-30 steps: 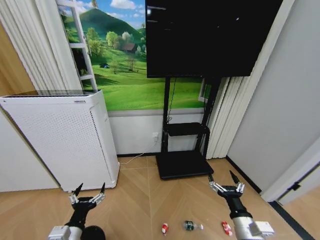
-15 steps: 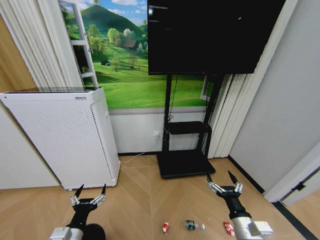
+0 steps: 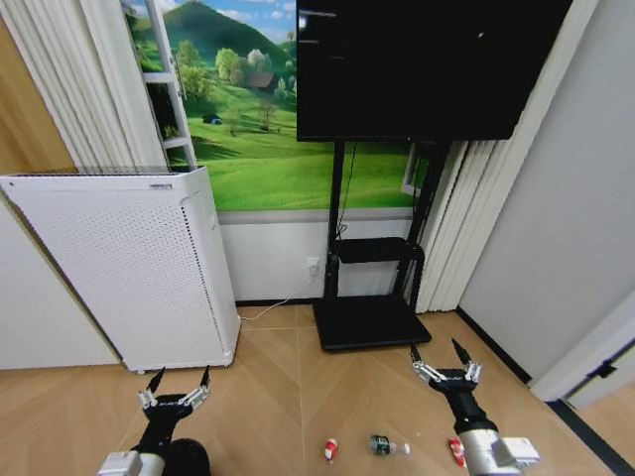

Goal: Pick up the trash bin and place the garbage on the floor into it.

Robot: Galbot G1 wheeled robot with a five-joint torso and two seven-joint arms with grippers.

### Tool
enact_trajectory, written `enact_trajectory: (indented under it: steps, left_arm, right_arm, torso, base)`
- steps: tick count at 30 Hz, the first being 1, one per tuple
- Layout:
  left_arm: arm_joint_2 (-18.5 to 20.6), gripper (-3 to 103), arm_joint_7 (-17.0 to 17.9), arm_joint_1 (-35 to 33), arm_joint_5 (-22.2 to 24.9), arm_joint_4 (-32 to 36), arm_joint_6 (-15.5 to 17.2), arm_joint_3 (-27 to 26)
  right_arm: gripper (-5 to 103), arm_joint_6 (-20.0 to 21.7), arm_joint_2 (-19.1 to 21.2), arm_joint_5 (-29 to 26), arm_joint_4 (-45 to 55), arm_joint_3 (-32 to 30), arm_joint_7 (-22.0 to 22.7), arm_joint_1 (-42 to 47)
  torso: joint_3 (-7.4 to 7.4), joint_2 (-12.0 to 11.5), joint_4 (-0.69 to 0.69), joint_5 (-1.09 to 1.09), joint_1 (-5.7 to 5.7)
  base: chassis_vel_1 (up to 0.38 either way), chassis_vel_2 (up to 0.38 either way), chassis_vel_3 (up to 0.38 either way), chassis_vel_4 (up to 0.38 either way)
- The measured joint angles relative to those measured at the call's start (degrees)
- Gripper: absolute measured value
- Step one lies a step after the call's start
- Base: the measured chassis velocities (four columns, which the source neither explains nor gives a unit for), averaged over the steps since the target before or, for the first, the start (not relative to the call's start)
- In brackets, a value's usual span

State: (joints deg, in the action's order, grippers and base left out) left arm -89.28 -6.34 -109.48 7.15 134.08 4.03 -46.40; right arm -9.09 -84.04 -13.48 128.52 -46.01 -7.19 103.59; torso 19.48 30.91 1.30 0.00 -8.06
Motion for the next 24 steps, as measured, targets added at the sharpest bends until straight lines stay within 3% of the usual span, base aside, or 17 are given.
enact_trajectory:
  steps: [16, 24]
  left_arm:
    - [-0.6, 100, 0.0, 0.0, -0.3, -0.1, -0.2, -0.1]
    - [-0.7, 100, 0.1, -0.1, -0.5, -0.3, -0.2, -0.1]
  right_arm:
    - [100, 0.2, 0.9, -0.4, -0.5, 0.2, 0.2, -0.6]
    - [100, -1.6, 0.9, -1.2, -1.2, 0.5, 2.6, -0.9]
  torso:
    - [-2.13, -3.6, 0.00, 0.00, 1.42]
    - [-3.43, -5.7, 0.00, 0.00, 2.25]
  base:
    - [0.000, 0.000, 0.000, 0.000]
    - [0.000, 0.000, 0.000, 0.000]
